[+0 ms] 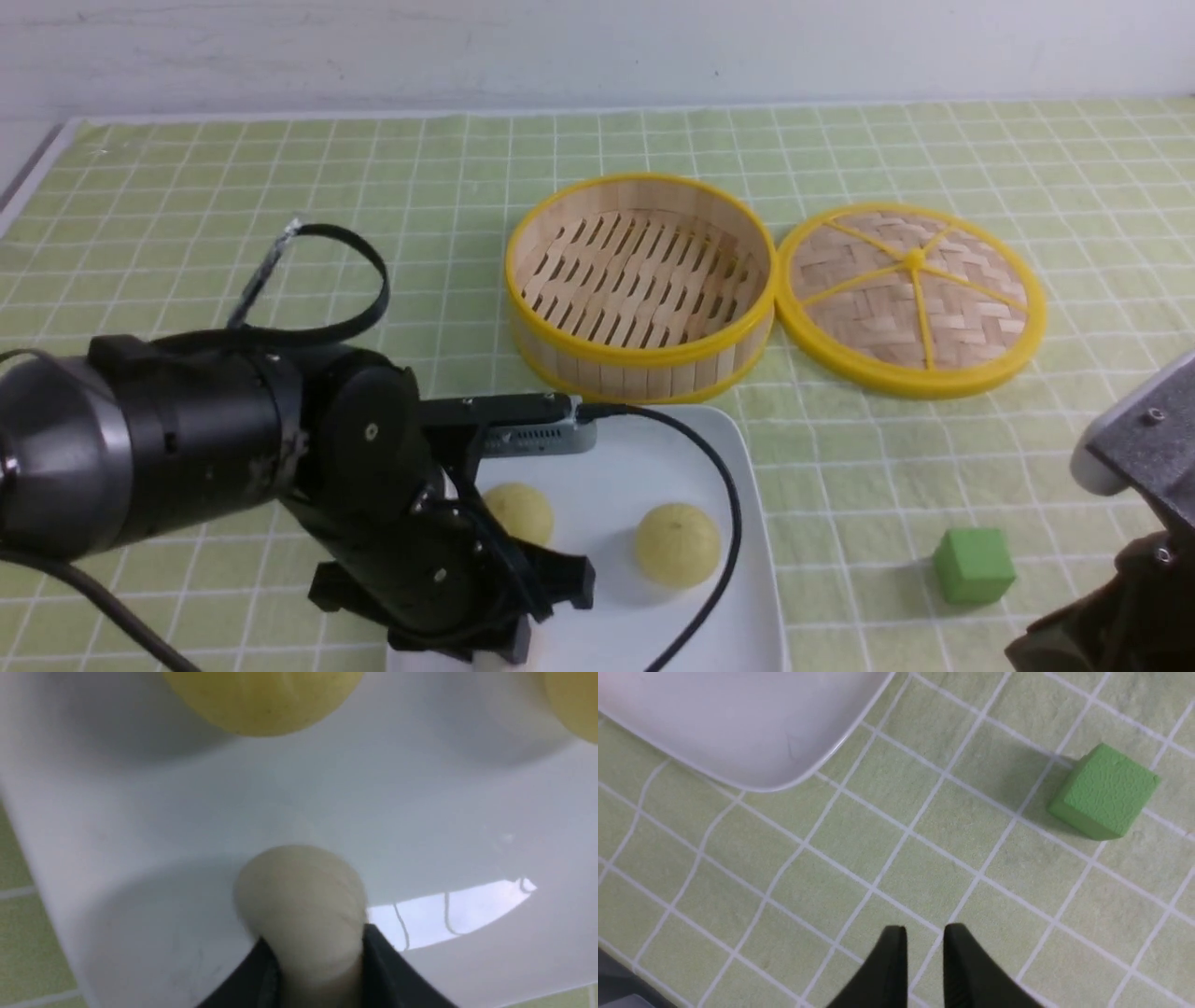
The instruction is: Put the steamed buns into the plate on the green tablecloth.
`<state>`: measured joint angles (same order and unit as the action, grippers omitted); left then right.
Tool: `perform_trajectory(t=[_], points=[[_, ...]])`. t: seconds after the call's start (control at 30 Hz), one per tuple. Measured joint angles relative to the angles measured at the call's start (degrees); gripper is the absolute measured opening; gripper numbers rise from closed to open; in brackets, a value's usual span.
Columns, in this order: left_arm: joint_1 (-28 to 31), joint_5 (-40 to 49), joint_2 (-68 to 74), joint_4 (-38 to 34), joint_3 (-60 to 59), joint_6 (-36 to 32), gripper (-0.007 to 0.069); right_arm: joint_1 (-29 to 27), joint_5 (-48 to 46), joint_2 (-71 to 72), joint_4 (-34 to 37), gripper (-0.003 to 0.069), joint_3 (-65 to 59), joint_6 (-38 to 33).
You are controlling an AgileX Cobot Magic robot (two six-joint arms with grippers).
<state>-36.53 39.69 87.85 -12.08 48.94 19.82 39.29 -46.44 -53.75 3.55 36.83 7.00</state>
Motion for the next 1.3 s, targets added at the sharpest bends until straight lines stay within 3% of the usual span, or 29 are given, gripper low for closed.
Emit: perform_trajectory(t=[0.23,0.67,0.87,1.03,1.17,1.3], points=[[0.0,1.2,-0.7,-0.4,0.4,0.5,0.0413,0.0,-3.0,7.8,0.0,0.0138,2.0,0.0],[0.0,3.4,-1.0,3.1,2.7,3.8,0.0427,0.0,-20.8,25.4,-2.2,0.0148,12.3,0.0],[0.0,13.1,-1.0,9.9,11.6,3.9,0.0421,0.0,-25.6,34.0,-4.6,0.0152,14.3,0.0],[0.0,15.8,-1.1,11.7,14.0,5.1,0.0367,0.0,-22.4,36.7,-4.6,0.0146,8.4,2.2],[0.0,16.3,-1.1,12.1,14.1,7.0,0.0212,0.0,-6.8,36.8,-4.0,0.0018,-1.5,2.7],[0.0,16.3,-1.1,13.0,14.1,8.0,0.0057,0.0,3.5,36.8,-1.9,-0.0015,-5.3,2.8]])
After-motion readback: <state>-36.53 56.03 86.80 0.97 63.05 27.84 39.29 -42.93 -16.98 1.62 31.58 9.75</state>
